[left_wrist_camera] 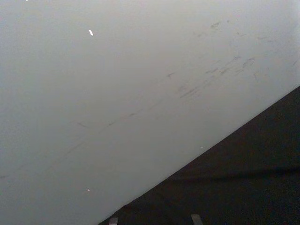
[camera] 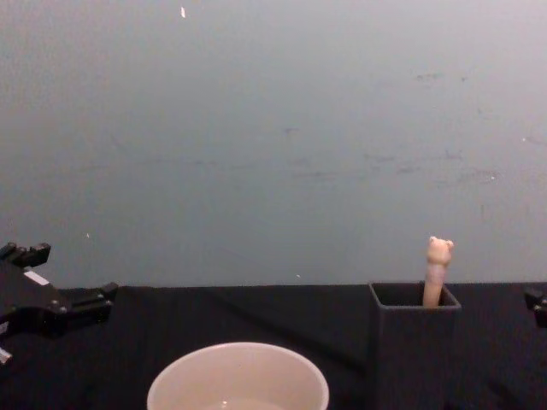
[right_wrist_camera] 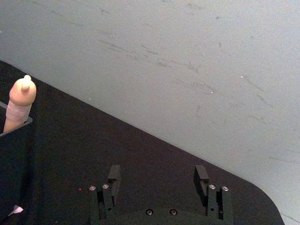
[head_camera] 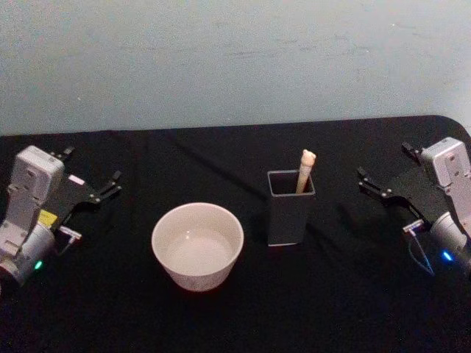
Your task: Pick up the stirring spoon with one hand, stir inside the cup, then place it back in its original position.
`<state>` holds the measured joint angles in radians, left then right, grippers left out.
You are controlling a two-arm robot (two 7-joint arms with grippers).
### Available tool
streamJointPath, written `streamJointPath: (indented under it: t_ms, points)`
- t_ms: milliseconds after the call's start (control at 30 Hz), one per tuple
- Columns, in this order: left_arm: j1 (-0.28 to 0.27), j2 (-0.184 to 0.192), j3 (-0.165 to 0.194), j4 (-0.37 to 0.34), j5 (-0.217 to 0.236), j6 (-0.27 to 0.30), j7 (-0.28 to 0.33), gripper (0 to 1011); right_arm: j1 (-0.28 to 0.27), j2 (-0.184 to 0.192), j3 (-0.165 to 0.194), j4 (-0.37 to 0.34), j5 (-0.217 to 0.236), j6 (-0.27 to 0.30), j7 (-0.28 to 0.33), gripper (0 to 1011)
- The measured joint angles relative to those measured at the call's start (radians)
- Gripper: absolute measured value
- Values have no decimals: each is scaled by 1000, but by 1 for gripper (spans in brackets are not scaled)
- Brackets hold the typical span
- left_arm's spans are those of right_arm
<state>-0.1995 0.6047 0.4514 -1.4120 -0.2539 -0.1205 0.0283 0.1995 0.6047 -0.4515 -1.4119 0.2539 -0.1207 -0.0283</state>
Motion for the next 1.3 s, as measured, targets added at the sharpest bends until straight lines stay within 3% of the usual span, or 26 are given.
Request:
streamJointPath:
  t_ms: [1300]
  points:
    - [0,0,0,0,0,0,0,1001,0,-2,4,1,-5,0,3,1003]
